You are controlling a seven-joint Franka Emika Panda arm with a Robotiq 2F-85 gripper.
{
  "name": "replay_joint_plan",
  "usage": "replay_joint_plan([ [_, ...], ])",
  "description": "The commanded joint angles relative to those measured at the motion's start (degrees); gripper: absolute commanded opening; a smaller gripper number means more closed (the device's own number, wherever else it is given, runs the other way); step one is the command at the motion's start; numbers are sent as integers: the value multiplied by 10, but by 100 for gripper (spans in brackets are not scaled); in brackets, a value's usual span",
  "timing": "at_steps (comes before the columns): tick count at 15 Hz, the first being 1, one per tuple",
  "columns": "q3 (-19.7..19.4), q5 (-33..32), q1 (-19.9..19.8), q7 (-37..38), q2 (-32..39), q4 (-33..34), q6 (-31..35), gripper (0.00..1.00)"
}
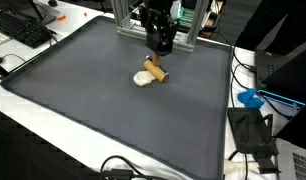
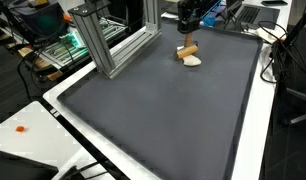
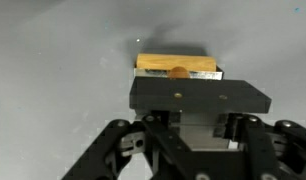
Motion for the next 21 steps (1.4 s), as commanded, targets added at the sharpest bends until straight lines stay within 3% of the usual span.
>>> replay_joint_plan([
  [1, -1, 5, -7, -74, -23, -11, 7, 34],
  [15, 11, 30, -40, -491, -21, -1, 21, 34],
  [21, 15, 17, -41, -595, -10, -11, 44, 34],
])
